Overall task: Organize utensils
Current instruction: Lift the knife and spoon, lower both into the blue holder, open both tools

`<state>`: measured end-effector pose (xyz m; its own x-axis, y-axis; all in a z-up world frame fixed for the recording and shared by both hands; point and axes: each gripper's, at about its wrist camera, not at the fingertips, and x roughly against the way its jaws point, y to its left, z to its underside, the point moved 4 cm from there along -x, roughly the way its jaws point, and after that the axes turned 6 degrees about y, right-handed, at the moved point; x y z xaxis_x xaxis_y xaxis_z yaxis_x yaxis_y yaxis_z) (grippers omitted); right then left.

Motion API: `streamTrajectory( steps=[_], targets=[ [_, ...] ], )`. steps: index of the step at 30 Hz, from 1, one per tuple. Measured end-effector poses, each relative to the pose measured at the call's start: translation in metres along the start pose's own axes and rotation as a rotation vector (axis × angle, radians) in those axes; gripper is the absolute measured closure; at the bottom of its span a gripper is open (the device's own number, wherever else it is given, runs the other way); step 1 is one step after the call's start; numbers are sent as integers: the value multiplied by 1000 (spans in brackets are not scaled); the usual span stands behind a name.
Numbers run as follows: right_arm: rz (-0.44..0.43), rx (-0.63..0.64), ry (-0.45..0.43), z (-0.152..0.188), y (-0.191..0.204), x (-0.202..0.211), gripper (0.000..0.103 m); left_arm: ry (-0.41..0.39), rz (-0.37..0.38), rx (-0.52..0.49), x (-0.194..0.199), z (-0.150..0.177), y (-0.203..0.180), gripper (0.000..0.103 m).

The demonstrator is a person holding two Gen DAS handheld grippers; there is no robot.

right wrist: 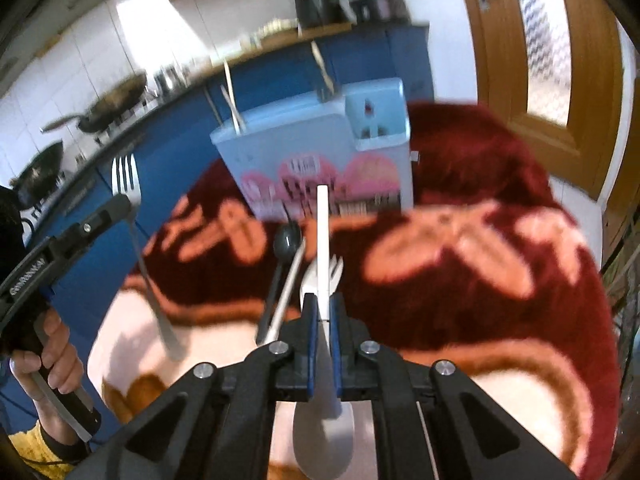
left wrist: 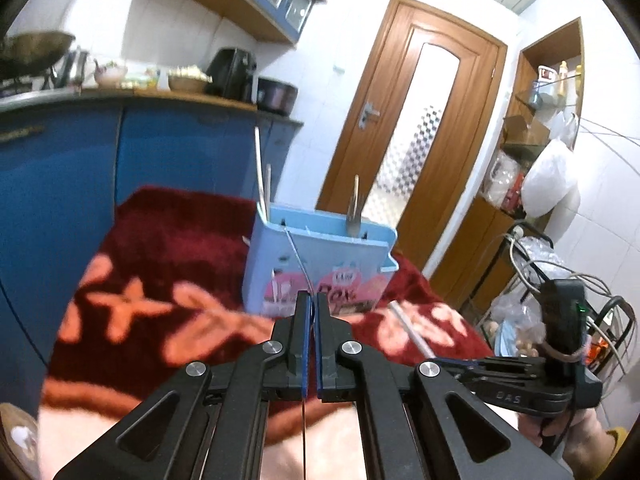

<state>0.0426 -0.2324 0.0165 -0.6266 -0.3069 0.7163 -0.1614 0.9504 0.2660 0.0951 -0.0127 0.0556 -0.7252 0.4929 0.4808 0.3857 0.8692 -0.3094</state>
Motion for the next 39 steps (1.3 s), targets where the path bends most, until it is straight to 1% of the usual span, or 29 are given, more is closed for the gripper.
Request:
streamTrajectory(
  steps=[4,7,11,14,20,31,35,39],
  targets=[
    [16,10,-103,-7,7,15,96,-48,-3,-5,8,-10,-4,102],
    [34,24,-162,-12,12,22,96,-67,-4,-3,11,-19,-6,102],
    [38,24,-220,-16,12,31,96,-91,-13,-9,12,-31,-9,102],
    [36,14,-243,-18,8,33,96,-103,-20,-16,10,-43,-10,102],
    [18,-19,-259,-18,-1,31,96,-136,-29,-30,7,-66,-13,102],
    [7,-28,-275,-15,-13,26,96,-222,-83,-51,-9,-118,-17,102],
    [13,-29,-283,-15,-17,25,96,-247,-109,-48,-20,-129,-15,102],
    [20,-22,-291,-17,-20,25,96,-266,-115,-42,-30,-139,-13,102]
  ],
)
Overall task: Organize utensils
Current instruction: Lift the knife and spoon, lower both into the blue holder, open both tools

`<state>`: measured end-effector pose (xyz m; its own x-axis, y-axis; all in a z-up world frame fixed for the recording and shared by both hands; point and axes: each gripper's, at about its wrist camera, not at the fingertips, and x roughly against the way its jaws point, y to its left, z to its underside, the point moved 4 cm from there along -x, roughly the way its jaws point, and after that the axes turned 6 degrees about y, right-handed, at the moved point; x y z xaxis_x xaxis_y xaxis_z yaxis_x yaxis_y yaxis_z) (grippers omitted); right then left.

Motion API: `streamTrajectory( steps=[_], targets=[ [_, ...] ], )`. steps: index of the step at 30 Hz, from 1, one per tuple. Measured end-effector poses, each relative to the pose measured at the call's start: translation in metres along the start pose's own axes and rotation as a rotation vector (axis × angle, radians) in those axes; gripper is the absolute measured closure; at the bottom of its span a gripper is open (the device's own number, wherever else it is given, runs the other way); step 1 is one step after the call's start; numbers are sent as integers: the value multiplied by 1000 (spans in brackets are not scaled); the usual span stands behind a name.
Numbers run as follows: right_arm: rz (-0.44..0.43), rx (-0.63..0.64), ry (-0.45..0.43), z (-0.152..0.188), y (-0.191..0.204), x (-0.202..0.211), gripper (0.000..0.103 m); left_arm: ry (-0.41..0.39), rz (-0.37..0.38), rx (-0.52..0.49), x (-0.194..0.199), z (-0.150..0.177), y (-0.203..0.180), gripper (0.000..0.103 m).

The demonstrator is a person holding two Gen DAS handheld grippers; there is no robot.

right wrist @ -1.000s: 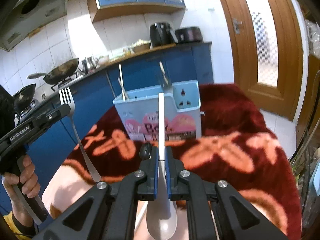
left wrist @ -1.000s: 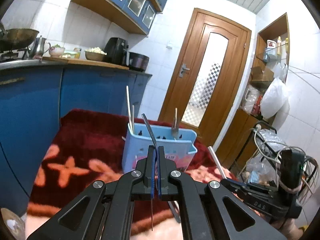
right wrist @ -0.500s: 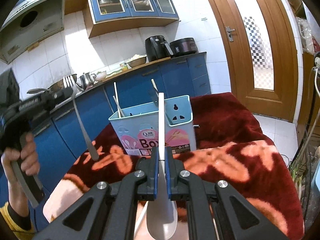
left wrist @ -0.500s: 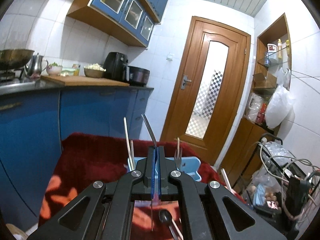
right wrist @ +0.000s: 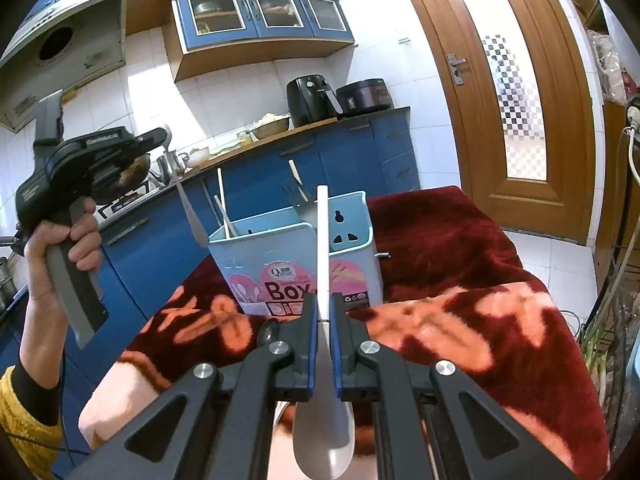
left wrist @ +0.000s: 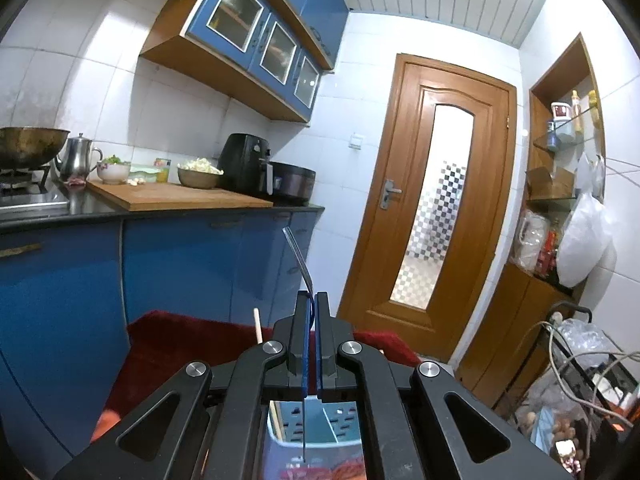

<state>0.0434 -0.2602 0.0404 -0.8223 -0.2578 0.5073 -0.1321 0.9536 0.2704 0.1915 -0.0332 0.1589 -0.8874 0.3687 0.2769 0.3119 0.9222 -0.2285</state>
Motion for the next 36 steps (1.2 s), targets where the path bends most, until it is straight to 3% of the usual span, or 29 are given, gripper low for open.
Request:
streamTrajectory(
  steps=[8,18,26,36],
  targets=[
    [10,7,-15,-3,-4,-5,96,-25,-10,-14,-26,-1,-4,102],
    [17,4,-32,-19,-11,-16,96,84,-8,-14,-60,46,1,102],
    [-11,-7,-124,-57,-11,-28,96,131,-8,-28,-71,67,-1,102],
    [-57,-18,-228,-109,-10,-76,95,164,0,-36,-78,77,-1,102]
  ],
)
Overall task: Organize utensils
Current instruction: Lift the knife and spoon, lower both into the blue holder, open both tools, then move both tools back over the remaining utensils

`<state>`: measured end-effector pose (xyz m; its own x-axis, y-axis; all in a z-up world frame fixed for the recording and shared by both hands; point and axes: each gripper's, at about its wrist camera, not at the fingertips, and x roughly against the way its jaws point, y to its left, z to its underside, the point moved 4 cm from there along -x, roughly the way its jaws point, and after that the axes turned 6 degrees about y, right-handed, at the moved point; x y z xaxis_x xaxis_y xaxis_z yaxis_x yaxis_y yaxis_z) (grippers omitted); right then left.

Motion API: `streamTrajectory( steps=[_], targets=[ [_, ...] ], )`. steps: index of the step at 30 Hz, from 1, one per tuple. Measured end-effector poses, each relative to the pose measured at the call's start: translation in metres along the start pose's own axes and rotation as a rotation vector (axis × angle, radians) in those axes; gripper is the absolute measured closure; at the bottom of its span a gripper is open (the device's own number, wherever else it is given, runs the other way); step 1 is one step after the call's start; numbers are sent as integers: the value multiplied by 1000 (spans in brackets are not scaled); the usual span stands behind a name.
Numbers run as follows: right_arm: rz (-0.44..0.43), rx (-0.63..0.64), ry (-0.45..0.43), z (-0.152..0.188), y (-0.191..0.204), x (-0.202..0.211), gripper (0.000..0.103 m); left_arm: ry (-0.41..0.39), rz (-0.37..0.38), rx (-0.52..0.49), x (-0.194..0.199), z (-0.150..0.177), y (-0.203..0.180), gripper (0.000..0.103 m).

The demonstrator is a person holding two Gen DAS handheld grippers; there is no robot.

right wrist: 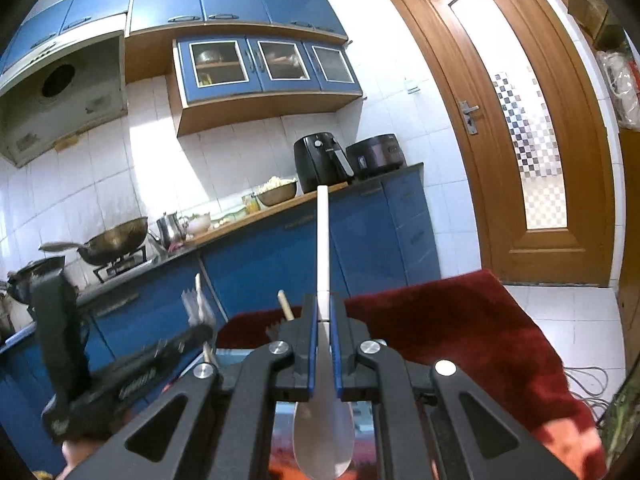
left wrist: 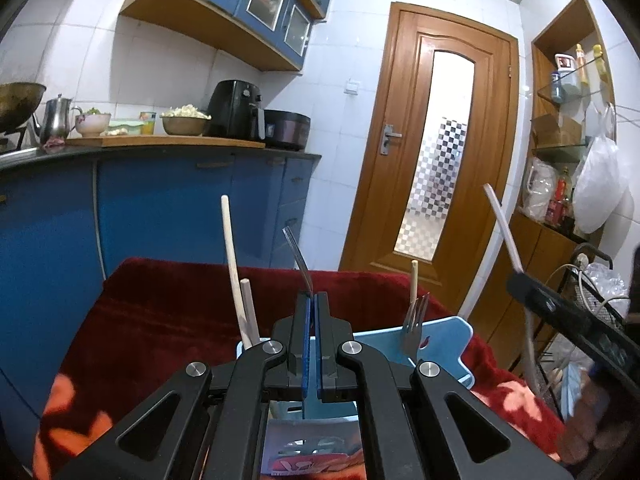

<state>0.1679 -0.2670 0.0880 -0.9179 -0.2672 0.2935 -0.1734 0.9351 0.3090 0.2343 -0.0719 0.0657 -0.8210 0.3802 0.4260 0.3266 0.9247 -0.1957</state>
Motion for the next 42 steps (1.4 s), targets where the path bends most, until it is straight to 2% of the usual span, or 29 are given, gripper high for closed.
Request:
streamTrajectory(
  steps=[11,21,22,24,25,27,28,38,42],
  targets=[
    [-6,5,-2,11,-1,-45,95,17,12,13,-5,3,2,102],
    [36,84,48,30,3,-37,95,52,24,9,-10,6,-2,101],
    [40,88,53,30,3,-36,93,57,24,9,-11,7,-2,100],
    [46,95,57,32,3,-33,78,60,16,8,-12,7,-2,88],
    [41,97,58,32,4,-30,76,61,9,8,-12,7,-2,84],
    [44,100,58,33,4,-28,75,61,10,11,-11,7,-3,67],
    [45,102,57,33,5,-25,75,60,14,12,-10,7,-3,65],
    [35,75,58,29,8,3,71,85,4,-3,5,4,-12,64],
    [29,54,61,28,9,20,67,95,-3,-9,16,6,-15,63]
  ],
)
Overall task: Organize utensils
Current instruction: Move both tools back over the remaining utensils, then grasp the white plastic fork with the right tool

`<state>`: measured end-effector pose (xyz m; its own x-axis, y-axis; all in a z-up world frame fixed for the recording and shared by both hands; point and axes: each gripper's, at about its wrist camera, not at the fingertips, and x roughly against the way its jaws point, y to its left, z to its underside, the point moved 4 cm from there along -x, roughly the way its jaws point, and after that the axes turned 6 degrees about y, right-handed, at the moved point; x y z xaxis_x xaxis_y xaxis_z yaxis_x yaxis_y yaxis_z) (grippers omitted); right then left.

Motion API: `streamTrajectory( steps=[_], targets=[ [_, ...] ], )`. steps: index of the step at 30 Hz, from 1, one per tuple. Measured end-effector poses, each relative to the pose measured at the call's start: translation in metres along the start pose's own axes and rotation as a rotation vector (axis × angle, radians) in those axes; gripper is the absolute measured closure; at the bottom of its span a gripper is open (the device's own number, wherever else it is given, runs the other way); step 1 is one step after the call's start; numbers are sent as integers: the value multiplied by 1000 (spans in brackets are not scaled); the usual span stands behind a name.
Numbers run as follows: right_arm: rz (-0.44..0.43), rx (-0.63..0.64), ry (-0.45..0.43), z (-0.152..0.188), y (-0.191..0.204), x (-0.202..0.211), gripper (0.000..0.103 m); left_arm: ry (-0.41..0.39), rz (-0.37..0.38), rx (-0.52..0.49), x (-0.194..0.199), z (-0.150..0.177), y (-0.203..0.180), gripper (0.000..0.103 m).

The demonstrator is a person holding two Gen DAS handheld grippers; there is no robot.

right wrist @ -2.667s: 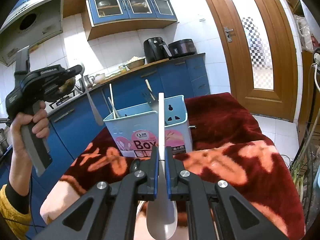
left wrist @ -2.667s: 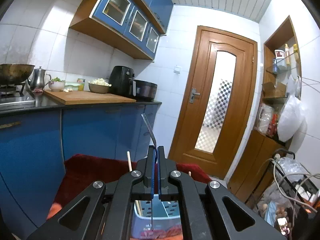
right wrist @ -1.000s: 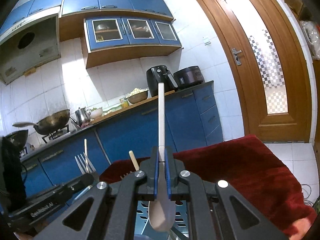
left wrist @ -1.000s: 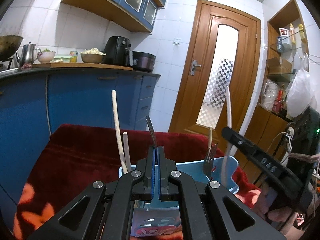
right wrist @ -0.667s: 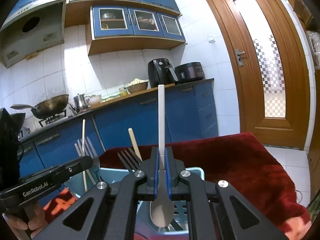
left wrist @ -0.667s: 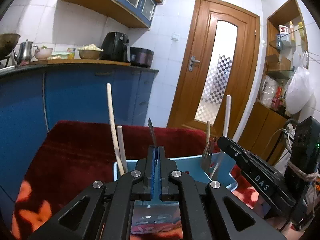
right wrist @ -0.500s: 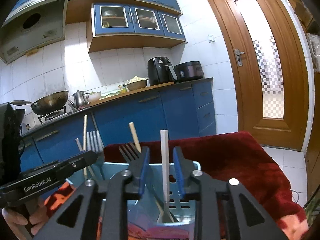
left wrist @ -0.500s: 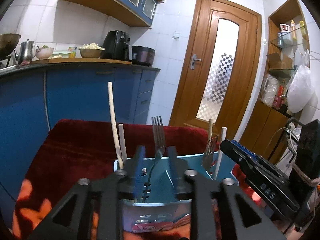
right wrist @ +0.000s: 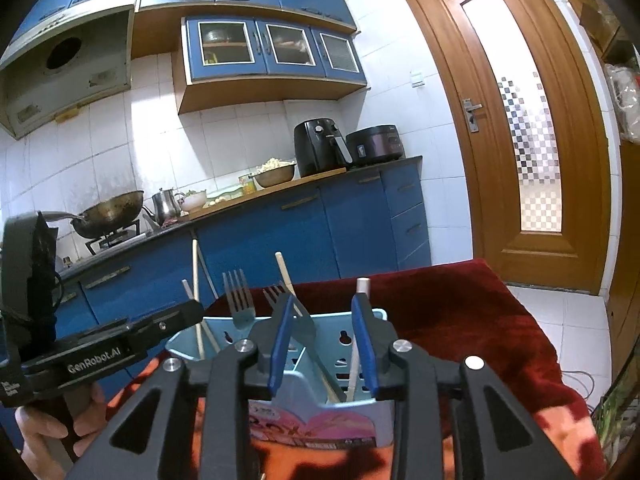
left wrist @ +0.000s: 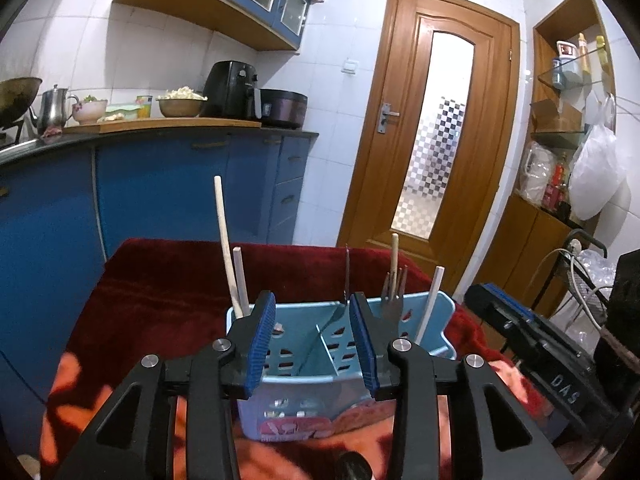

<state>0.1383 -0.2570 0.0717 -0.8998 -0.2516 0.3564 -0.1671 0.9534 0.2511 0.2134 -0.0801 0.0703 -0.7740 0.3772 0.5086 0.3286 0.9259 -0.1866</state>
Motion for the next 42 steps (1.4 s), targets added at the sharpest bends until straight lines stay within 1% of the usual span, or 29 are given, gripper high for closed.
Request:
streamTrajectory(
  steps=[4,8,13,20,23,27,32,42],
  targets=[
    [7,-5,31,5,2,10,66,27,-9,-9,10,7,-2,63],
    [16,-12,80,14,5,18,66,58,-19,-21,18,16,-4,63],
    [16,-32,140,28,8,26,66,117,-32,-23,26,31,-4,62],
    [43,-40,224,49,11,34,66,185,-59,7,33,54,4,62],
    [46,-43,269,58,11,35,66,219,-73,18,34,65,10,58],
    [51,-46,311,69,12,36,66,254,-96,20,33,76,16,58],
    [35,-46,365,83,16,34,66,288,-111,40,35,88,25,58],
    [39,-30,471,109,25,18,65,343,-151,50,35,107,40,56]
  ],
)
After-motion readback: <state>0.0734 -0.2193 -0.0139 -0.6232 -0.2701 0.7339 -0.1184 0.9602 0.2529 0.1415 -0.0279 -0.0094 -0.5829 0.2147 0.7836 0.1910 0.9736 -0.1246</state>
